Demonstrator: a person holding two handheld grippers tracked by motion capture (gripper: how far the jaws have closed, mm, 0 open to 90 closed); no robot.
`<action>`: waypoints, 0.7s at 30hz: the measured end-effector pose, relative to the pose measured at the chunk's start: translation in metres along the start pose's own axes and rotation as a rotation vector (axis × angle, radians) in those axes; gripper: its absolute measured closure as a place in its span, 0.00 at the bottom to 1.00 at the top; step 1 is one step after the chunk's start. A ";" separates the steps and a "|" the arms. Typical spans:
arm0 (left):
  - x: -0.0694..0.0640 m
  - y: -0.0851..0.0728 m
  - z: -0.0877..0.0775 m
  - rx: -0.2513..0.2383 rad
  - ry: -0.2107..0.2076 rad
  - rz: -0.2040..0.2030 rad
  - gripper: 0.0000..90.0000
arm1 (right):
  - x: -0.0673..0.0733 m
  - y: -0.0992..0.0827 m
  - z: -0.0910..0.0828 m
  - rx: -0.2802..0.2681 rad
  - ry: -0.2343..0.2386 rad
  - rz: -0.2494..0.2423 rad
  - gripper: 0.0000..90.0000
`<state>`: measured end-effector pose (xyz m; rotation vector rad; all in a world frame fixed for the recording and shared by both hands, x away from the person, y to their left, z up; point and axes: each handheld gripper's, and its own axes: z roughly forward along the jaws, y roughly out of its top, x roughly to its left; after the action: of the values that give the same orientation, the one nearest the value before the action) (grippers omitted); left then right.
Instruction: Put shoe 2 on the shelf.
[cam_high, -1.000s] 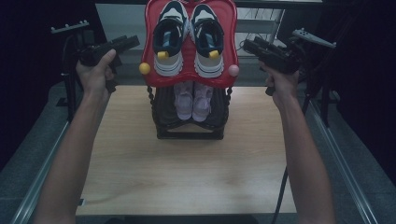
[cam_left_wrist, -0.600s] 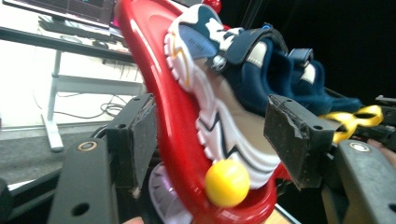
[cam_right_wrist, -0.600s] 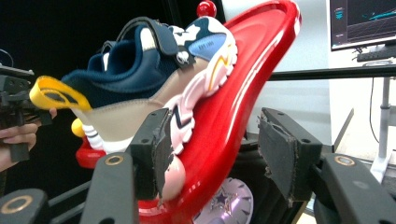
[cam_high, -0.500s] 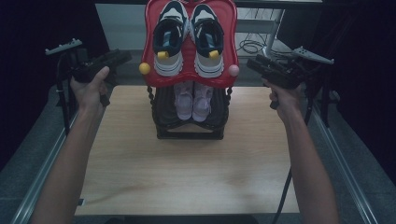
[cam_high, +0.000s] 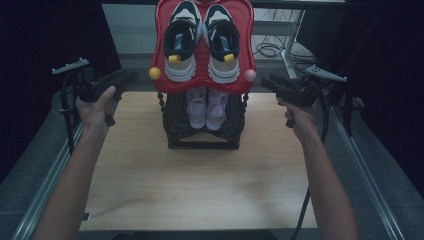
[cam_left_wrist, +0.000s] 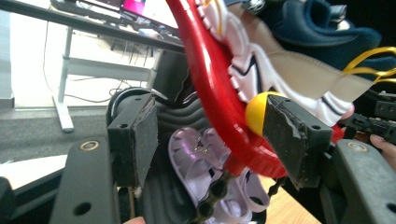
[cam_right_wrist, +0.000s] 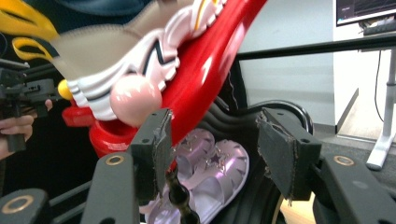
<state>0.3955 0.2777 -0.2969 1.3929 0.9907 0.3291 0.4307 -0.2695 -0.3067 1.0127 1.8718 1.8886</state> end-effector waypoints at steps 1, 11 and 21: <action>0.001 -0.001 0.000 0.005 0.003 0.001 0.39 | 0.000 -0.002 0.001 0.005 0.000 -0.003 0.49; 0.013 -0.022 0.000 0.032 0.014 -0.021 0.39 | -0.005 -0.019 0.004 0.012 0.006 0.008 0.49; 0.029 -0.054 0.002 0.056 0.020 -0.052 0.39 | -0.008 -0.050 0.006 0.042 0.014 -0.019 0.49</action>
<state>0.3948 0.2860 -0.3581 1.4137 1.0576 0.2784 0.4272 -0.2648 -0.3575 0.9935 1.9290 1.8577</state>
